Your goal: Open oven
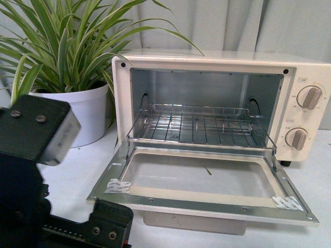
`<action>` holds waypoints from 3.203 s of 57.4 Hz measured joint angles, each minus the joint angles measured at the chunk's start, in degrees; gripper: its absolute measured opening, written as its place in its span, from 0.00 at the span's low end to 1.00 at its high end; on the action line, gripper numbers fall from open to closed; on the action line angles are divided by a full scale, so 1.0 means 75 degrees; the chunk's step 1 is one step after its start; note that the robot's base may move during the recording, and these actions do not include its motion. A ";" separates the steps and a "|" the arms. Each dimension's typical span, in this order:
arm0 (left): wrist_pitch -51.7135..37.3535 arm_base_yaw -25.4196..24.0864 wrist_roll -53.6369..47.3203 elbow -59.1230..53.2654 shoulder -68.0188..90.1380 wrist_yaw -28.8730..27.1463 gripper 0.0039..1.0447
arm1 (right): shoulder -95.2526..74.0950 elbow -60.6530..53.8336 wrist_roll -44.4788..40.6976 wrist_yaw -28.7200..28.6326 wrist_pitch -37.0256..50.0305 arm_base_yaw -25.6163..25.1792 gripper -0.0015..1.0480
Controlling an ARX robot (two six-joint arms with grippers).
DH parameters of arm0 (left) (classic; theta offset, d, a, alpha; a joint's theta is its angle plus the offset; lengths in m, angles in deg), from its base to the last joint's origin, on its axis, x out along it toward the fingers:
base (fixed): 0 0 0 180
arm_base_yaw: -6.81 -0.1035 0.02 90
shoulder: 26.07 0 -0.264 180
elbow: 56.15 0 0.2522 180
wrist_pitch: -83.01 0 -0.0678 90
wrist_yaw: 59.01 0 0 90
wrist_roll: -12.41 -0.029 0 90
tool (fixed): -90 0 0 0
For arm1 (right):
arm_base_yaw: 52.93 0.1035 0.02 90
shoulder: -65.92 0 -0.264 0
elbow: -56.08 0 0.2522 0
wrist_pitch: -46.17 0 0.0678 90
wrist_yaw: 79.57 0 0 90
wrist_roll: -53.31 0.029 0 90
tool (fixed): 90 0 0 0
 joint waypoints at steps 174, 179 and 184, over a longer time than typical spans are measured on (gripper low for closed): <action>0.3544 -0.4491 -0.0303 -0.3142 -0.9923 0.3144 0.94 | 0.2483 -0.0682 -0.0708 0.2486 0.0125 0.0463 0.91; 0.3544 -0.4491 -0.0300 -0.3142 -0.9923 0.3144 0.94 | 0.2483 -0.0682 -0.0708 0.2483 0.0125 0.0463 0.91; 0.3544 -0.4491 -0.0300 -0.3142 -0.9923 0.3144 0.94 | 0.2483 -0.0682 -0.0708 0.2486 0.0125 0.0463 0.91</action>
